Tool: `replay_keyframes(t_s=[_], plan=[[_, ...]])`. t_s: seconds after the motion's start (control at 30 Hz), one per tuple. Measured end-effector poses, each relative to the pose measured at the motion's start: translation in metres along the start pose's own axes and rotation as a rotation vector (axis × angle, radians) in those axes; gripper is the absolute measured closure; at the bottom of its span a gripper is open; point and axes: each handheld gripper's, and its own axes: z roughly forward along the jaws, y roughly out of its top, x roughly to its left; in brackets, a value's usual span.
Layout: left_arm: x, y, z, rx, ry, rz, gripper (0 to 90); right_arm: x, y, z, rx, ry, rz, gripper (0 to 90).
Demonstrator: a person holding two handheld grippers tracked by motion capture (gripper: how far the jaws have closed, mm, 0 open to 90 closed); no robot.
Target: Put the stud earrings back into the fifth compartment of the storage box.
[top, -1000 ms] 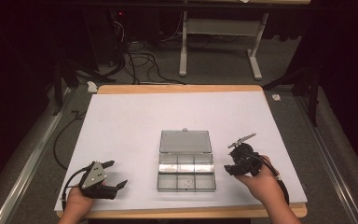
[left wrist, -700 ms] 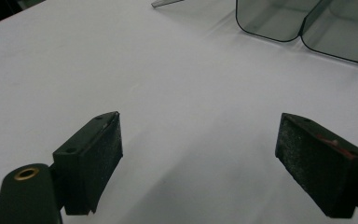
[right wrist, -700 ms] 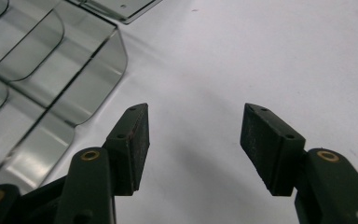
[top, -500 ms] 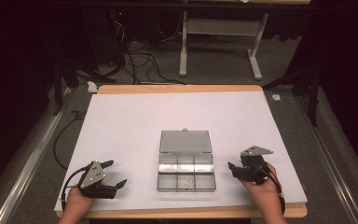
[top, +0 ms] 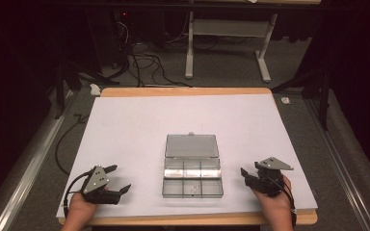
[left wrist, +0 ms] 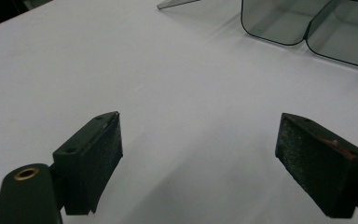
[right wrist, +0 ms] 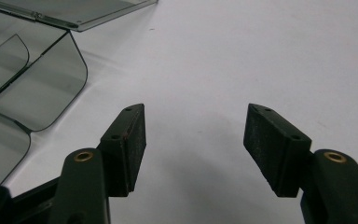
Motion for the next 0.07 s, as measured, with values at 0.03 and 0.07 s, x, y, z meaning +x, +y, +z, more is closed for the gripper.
replay_keyframes(t_s=[0.03, 0.07], plan=[[-0.0001, 0.0000, 0.0000, 0.000, 0.000, 0.001, 15.3, 0.0002, -0.0002, 0.0003, 0.004, -0.004, -0.002, 39.6], [-0.0001, 0.0000, -0.0001, 0.000, 0.000, 0.002, 15.3, 0.0000, -0.0001, 0.0006, 0.004, -0.008, -0.005, 39.1]])
